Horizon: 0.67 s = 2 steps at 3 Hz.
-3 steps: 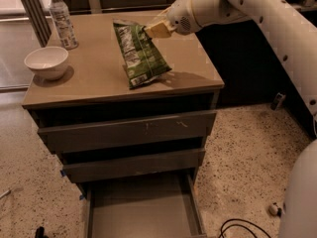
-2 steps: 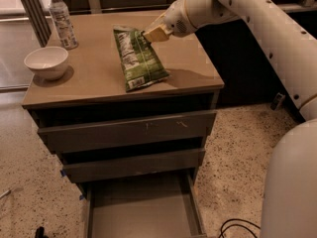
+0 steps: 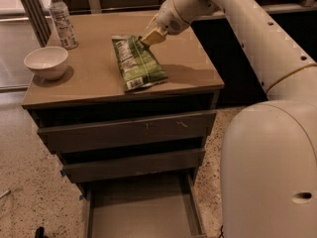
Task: Pick green jalapeno chip bag from bottom drawer and place on counter
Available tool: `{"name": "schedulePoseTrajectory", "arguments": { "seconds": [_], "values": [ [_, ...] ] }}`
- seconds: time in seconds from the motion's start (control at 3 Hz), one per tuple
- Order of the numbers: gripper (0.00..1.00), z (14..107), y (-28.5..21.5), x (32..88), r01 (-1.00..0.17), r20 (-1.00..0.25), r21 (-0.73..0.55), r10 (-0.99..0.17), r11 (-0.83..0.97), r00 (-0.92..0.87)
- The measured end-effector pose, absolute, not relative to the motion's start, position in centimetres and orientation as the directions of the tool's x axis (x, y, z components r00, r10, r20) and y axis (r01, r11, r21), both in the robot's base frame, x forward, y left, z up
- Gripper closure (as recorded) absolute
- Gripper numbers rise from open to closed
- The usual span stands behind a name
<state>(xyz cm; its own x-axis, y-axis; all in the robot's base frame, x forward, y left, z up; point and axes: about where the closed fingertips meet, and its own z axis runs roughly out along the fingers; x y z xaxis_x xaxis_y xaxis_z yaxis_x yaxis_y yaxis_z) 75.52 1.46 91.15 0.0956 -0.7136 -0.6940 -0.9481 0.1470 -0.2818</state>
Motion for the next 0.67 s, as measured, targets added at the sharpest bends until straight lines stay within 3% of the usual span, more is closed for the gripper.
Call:
{"name": "schedulePoseTrajectory", "arguments": {
  "seconds": [0.33,0.67],
  "values": [
    [0.81,91.19,1.55,75.39,-0.951,-0.693,-0.276,-0.714,0.140,0.096],
    [0.51,91.19,1.55,75.39,-0.951,-0.693,-0.276,-0.714,0.140,0.096]
  ]
}}
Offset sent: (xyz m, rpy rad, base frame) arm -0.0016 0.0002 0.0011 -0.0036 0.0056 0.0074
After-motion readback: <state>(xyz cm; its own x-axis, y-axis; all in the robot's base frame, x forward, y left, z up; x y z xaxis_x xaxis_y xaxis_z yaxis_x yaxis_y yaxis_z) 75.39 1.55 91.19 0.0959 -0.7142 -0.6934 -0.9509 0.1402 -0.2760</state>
